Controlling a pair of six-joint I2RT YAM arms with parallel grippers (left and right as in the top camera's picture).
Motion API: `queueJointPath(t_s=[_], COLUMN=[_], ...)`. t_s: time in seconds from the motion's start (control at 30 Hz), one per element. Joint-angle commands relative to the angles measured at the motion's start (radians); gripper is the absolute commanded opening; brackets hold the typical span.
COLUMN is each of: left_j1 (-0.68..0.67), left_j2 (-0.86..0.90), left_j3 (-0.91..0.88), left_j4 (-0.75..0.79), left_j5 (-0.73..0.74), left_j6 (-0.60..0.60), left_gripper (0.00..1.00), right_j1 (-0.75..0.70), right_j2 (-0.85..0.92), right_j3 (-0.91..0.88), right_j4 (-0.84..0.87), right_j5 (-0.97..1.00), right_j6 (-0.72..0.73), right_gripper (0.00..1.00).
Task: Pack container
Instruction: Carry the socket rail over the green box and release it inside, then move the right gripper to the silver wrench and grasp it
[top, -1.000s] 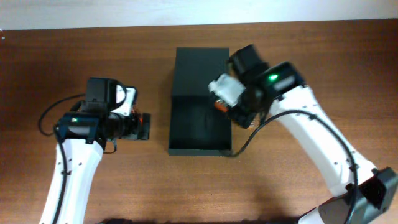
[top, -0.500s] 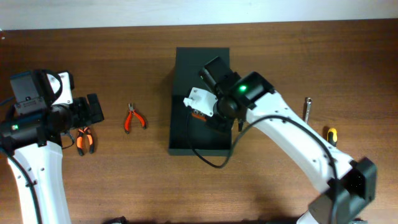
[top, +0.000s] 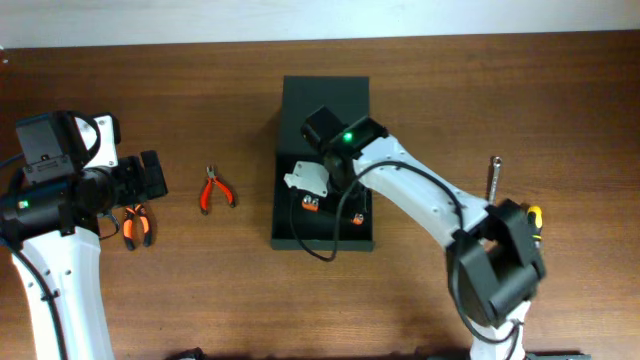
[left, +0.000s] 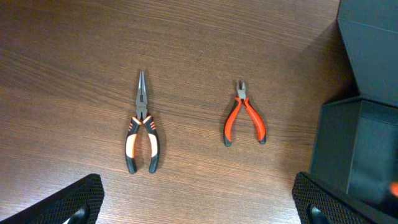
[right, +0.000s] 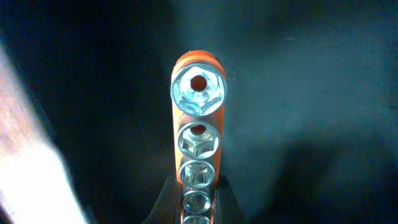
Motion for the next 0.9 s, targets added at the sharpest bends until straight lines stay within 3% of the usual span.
queueJointPath(t_s=[0.0,0.1,0.17,0.23,0.27,0.37,0.57,0.77,0.8,0.83,0.87], left_j1=[0.005,0.005,0.005,0.005,0.005,0.005,0.005,0.005,0.005,0.005,0.005], left_j2=[-0.01,-0.01,-0.01,-0.01,-0.01,-0.01,-0.01,-0.01,-0.01,-0.01,-0.01], left_j3=[0.017,0.017,0.017,0.017,0.017,0.017,0.017,0.017,0.017,0.017,0.017], left_j4=[0.0,0.0,0.0,-0.002,-0.003,-0.003,-0.003,-0.01,-0.011,-0.011,-0.012], left_j5=[0.018,0.018,0.018,0.018,0.018,0.018,0.018,0.018,0.018,0.018,0.018], left_j6=[0.02,0.02,0.02,0.019,0.019,0.019,0.02,0.02,0.02,0.019,0.02], left_gripper=[0.99,0.99,0.99,0.99,0.99,0.99,0.99,0.99,0.99,0.99,0.99], right_j1=[0.006,0.006,0.006,0.006,0.005,0.002,-0.012,-0.101,-0.151,-0.179,-0.22], right_j2=[0.062,0.098,0.109,0.109,0.106,0.098,0.048,-0.047,-0.076,-0.089,-0.103], right_j3=[-0.005,-0.005,-0.005,-0.004,-0.004,0.019,0.189,0.506,0.589,0.625,0.663], right_j4=[0.0,0.0,-0.001,-0.003,-0.005,-0.024,-0.192,-0.305,-0.323,-0.333,-0.348], right_j5=[-0.053,-0.068,-0.07,-0.071,-0.071,-0.058,-0.021,0.127,0.175,0.194,0.205], right_j6=[-0.017,-0.017,-0.013,-0.013,-0.012,0.038,0.075,0.287,0.368,0.409,0.452], right_gripper=[0.04,0.05,0.12,0.28,0.4,0.55,0.62,0.66,0.89,0.99,0.99])
